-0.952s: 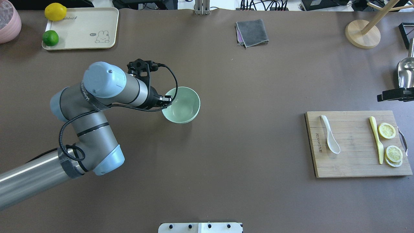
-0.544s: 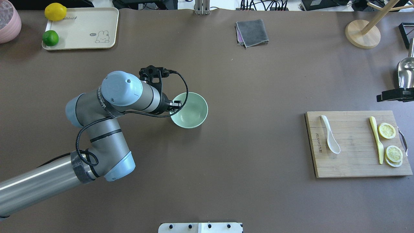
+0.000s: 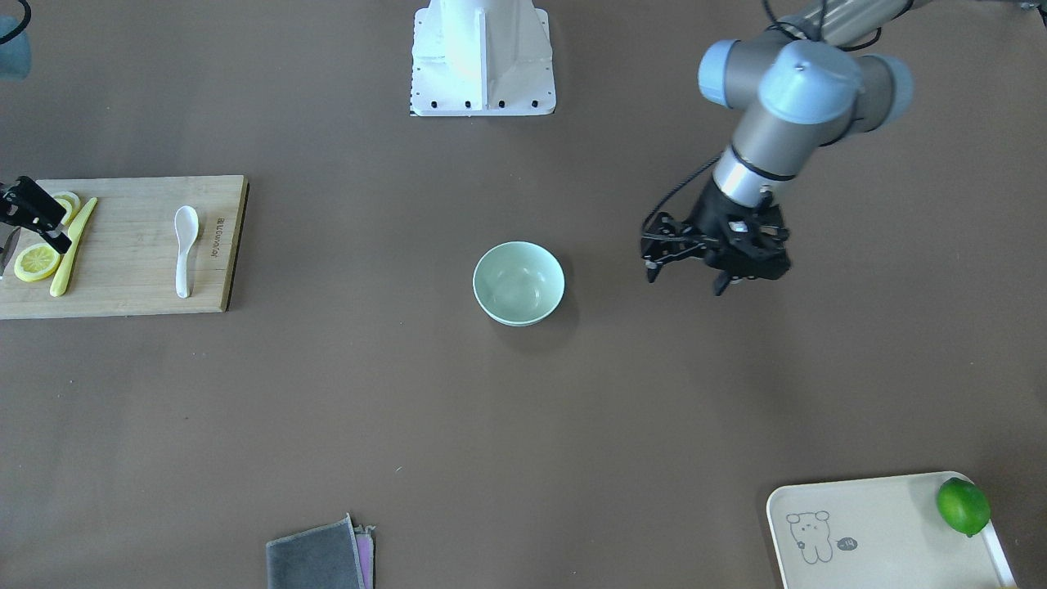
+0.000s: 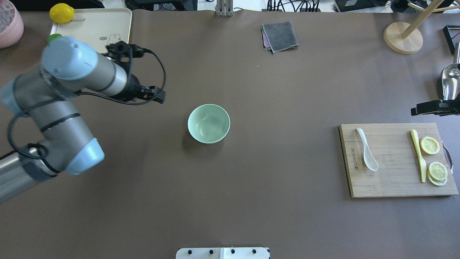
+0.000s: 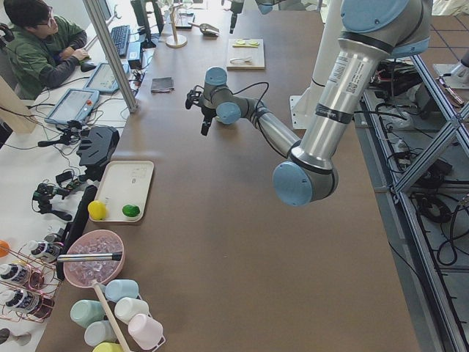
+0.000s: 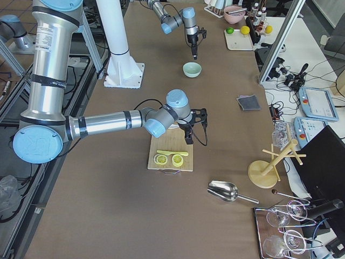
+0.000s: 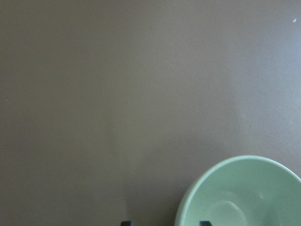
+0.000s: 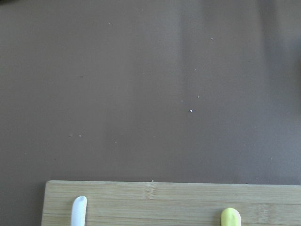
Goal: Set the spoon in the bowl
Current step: 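Withdraw the left gripper from the bowl while the right gripper moves toward the cutting board, then lower the right gripper over the white spoon on the cutting board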
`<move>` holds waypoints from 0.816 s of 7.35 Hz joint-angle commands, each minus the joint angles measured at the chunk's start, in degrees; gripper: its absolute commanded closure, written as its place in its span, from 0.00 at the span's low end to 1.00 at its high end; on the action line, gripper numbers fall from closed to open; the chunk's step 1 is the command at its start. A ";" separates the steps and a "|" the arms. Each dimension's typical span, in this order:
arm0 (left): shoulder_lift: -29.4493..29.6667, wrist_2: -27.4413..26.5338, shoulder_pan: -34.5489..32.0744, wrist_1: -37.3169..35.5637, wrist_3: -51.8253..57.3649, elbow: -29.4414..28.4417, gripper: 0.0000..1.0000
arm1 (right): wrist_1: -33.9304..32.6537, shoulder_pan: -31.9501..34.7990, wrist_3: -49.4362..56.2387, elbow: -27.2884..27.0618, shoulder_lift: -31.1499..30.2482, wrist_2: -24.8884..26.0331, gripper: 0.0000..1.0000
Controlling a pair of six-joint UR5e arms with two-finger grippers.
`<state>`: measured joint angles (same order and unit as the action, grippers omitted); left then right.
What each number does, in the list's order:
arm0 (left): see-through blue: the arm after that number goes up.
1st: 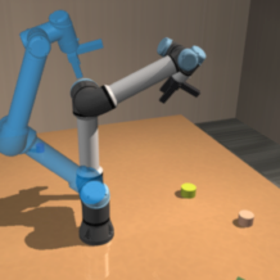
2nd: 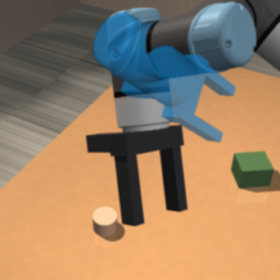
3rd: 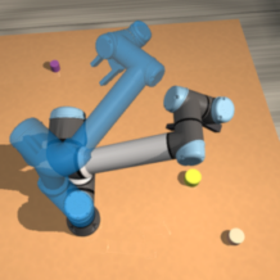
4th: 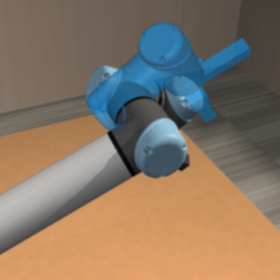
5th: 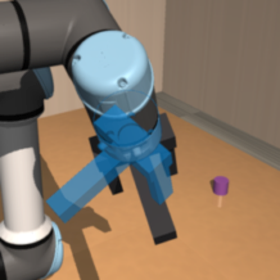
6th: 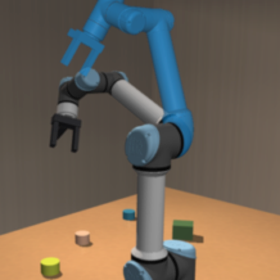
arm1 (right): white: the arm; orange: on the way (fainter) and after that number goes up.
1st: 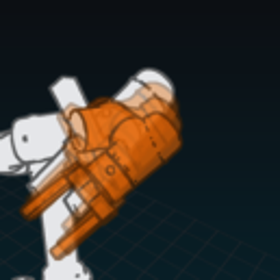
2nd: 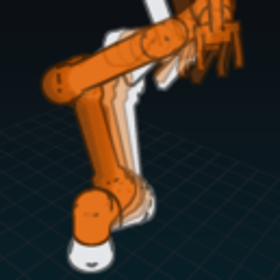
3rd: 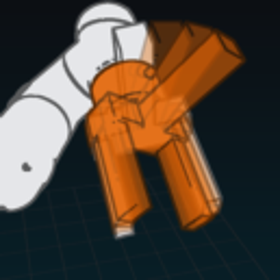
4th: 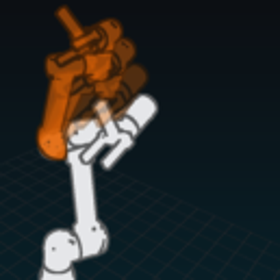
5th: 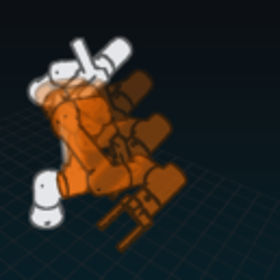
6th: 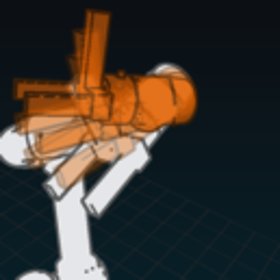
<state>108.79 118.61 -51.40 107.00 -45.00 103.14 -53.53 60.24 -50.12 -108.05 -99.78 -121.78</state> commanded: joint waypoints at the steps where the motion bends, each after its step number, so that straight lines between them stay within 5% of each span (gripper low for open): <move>1: -11.28 8.63 -14.20 -0.65 21.53 1.37 0.02 | 0.27 -9.04 -9.86 -4.17 -1.37 7.12 0.01; 3: -13.86 8.83 -17.16 -0.56 26.72 1.19 0.02 | 0.18 -23.44 -17.88 -6.39 -2.78 22.74 0.01; 6: -13.87 8.83 -17.16 -0.47 26.72 1.19 0.02 | -0.52 -28.08 -13.54 -4.11 1.85 25.36 0.07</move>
<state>94.94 127.42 -68.52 106.51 -18.42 104.33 -53.65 33.29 -66.05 -113.22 -100.65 -97.11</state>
